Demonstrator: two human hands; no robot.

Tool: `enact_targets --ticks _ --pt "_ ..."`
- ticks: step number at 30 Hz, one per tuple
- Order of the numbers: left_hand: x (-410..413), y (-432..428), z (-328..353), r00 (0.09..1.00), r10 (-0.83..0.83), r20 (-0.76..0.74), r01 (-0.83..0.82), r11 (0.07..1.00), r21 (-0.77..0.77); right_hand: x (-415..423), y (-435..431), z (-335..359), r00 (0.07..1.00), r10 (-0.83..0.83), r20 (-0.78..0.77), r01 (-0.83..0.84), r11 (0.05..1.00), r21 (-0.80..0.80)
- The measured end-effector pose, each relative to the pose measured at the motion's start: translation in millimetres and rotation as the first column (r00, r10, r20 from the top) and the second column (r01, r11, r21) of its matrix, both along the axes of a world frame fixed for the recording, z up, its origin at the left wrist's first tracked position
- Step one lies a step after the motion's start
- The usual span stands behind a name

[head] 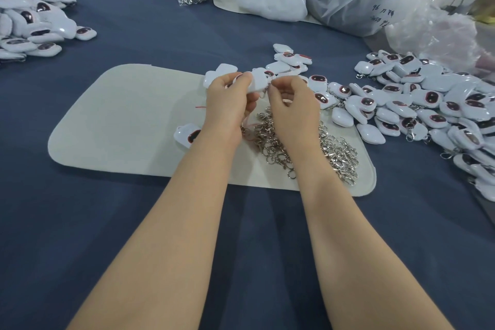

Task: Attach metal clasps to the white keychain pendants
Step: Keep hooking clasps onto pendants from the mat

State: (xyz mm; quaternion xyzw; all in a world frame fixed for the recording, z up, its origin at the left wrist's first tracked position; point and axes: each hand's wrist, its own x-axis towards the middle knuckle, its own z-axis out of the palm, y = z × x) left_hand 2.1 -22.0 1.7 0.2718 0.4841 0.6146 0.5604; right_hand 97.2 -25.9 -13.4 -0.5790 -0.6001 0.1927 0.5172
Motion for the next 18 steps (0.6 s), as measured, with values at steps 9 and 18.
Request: enact_targets --ticks 9,18 --pt "-0.3 -2.9 1.3 0.996 -0.092 -0.006 0.092 0.996 0.018 -2.1 -1.2 3.5 0.992 -0.043 -0.116 0.053 0.995 0.083" --pt "0.3 -4.4 4.2 0.987 -0.15 0.055 0.15 0.989 0.01 -5.8 -2.7 8.6 0.958 -0.02 -0.285 0.045 0.996 0.08"
